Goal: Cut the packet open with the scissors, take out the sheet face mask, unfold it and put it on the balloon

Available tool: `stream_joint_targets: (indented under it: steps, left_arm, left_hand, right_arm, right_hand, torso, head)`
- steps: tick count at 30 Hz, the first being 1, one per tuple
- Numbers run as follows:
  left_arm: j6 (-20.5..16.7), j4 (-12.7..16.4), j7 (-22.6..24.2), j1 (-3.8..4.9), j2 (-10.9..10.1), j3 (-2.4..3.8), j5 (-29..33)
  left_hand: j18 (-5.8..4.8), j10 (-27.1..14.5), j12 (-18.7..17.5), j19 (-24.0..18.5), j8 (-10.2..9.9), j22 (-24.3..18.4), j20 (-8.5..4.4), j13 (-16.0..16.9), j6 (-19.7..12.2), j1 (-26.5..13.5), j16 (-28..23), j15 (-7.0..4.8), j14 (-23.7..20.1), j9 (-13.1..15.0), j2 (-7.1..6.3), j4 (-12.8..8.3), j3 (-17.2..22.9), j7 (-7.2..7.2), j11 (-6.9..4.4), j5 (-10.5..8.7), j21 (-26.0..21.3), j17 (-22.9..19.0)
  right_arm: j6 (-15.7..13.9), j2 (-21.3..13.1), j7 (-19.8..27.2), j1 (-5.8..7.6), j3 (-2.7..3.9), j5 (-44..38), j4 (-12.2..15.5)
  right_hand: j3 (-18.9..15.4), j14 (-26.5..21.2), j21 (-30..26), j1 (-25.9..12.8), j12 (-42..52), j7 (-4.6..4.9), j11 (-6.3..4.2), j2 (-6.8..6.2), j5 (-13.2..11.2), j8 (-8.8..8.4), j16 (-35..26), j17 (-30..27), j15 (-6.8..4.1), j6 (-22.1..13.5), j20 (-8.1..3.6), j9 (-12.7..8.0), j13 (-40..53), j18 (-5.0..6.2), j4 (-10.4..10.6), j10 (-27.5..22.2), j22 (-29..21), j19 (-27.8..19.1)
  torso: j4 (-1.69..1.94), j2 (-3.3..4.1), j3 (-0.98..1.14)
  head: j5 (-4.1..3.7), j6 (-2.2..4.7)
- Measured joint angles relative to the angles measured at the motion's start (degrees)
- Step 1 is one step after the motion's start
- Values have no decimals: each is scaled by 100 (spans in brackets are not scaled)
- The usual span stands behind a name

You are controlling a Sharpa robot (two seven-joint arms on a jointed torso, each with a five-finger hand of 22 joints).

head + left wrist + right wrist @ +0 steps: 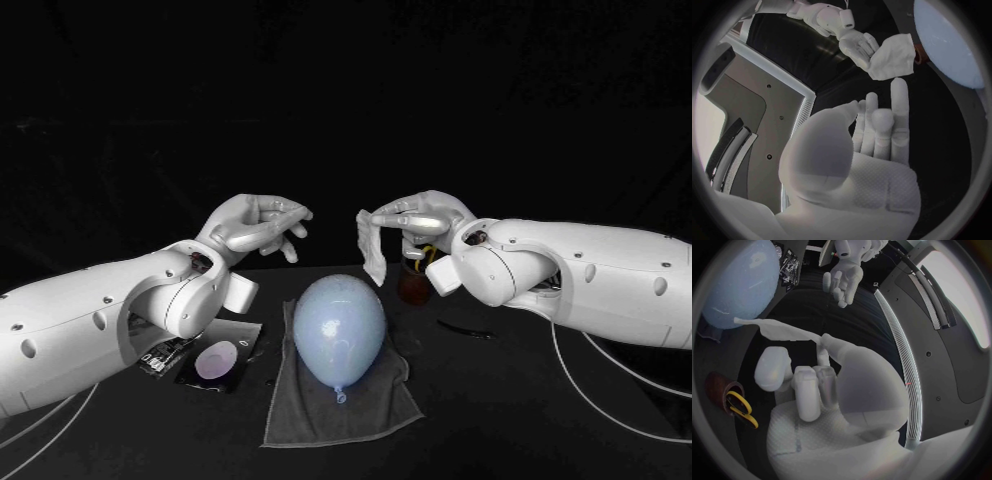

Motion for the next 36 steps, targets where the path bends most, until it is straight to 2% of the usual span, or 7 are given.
stream_joint_targets:
  steps: [3, 5, 9, 11, 13, 22, 36]
  left_arm:
    - [77, 68, -221, -5, 47, 0, 175]
    - [117, 88, -395, -7, 119, 0, 332]
    - [143, 83, -680, -7, 270, -2, 644]
    - [140, 46, -811, -7, 358, -4, 809]
    - [130, 2, -907, -7, 437, -4, 940]
    - [80, -164, -1201, -5, 767, -6, 1371]
    - [72, -220, -1367, -4, 941, -8, 1573]
  left_hand:
    - [-2, 61, 494, 46, 21, 436, -46, 359, -13, -223, 454, -29, 385, 33, -30, 249, 16, -13, -45, 7, 521, 806]
    - [-3, 64, 738, 32, 37, 655, -57, 554, -18, -499, 511, -35, 431, 37, -25, 338, -33, -18, -50, 7, 766, 911]
    - [-9, -137, 935, -373, 72, 509, -24, 750, -29, -972, 17, -1, -26, 47, -55, 368, -198, -27, -19, 7, 687, 20]
    - [-12, -449, 799, -679, 72, 425, 56, 736, -100, -1243, -789, 105, -748, 34, -50, 358, -328, 16, 62, 7, 488, -1184]
    - [-12, -581, 671, -843, 55, 340, 120, 656, -148, -1324, -1270, 152, -1154, 3, -39, 370, -399, 47, 122, 7, 330, -1765]
    - [-13, -694, 443, -962, 5, 156, 222, 451, -212, -1360, -1686, 213, -1373, -75, -32, 360, -532, 103, 193, 7, 44, -2009]
    - [-18, -565, 223, -962, 5, 43, 222, 248, -67, -1249, -1804, 233, -1392, -146, -82, 369, -652, 75, 131, 7, -85, -2048]
  right_arm:
    - [-69, 2, 11, 0, 0, 49, 15]
    - [-112, 6, 26, 0, 0, 83, 25]
    - [-169, 10, 55, 0, 0, 136, 53]
    - [-186, 15, 72, 0, 0, 157, 71]
    - [-198, 19, 89, 0, 0, 175, 87]
    - [-196, 68, 137, -7, -1, 198, 115]
    - [-108, 153, 149, -14, -1, 128, 139]
  right_hand:
    - [0, 0, 0, 0, -1, 0, 0, 0, -10, 0, 0, -3, 0, -1, 0, 0, 2, 0, 0, 0, 1, 0]
    - [-1, 0, 0, 0, -1, 1, 0, 0, -11, 0, 0, -4, 0, -2, 0, 0, 3, -1, 0, 0, 1, 0]
    - [23, 0, 0, -2, -8, 3, 0, 1, 8, 1, 0, -3, 0, -5, 0, 0, 4, 58, -23, 0, 3, 0]
    - [23, 0, 0, -17, -8, 3, 0, 16, 15, 1, -2, -3, 0, -5, 0, 0, 4, 61, -23, 0, 3, 0]
    - [23, -1, -1, -24, -10, 7, 0, 23, 16, 1, -4, -2, 1, -9, 0, 0, 5, 61, -23, 0, 4, 0]
    - [39, -1, -1, -25, -22, 30, 1, 22, 16, 1, -16, 2, 1, -8, 0, 1, 4, 59, -41, -1, 5, -1]
    - [54, -2, -1, -55, -34, 20, 1, -9, 13, 21, 0, 1, 2, 3, 0, 2, 1, 54, -57, -1, 0, -1]
  torso:
    - [-1, -4, 1]
    - [-3, -5, 3]
    - [-4, -6, 8]
    - [-7, -6, 8]
    - [-8, -6, 12]
    - [-8, -5, 11]
    - [-7, -4, 4]
  head:
    - [11, 8]
    - [16, 12]
    - [23, 24]
    - [24, 32]
    - [34, 34]
    - [51, 41]
    - [78, 20]
